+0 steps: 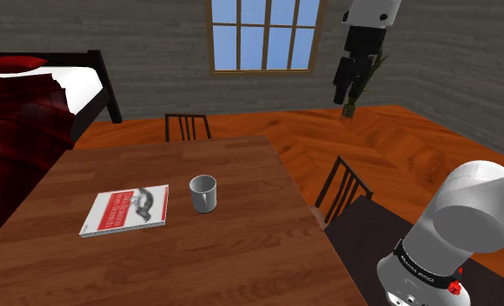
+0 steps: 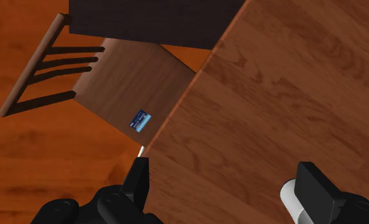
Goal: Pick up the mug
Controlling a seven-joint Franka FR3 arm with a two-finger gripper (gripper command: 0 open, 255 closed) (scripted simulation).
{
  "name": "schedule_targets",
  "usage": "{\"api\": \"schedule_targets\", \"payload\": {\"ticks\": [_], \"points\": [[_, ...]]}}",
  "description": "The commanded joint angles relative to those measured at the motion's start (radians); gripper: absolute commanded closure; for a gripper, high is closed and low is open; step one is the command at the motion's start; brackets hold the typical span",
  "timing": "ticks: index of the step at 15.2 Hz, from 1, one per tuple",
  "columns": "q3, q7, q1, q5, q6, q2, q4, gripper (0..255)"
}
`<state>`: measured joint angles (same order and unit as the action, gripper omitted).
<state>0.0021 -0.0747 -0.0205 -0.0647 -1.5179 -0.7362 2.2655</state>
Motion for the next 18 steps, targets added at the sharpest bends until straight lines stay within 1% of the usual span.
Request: {"api": "schedule_targets", "payload": {"ticks": [1,6,10,14,18], "points": [[0.000,0.000,0.000,0.000,0.000,0.000,0.000,0],[0.052,0.035,-0.023,-0.035,-0.159,0.088,0.056,0],[0.093,0.062,-0.042,-0.057,-0.285,0.180,0.077,0],[0.134,0.089,-0.059,-0.071,-0.407,0.289,0.076,0],[0.174,0.120,-0.073,-0.073,-0.521,0.413,0.053,0]]}}
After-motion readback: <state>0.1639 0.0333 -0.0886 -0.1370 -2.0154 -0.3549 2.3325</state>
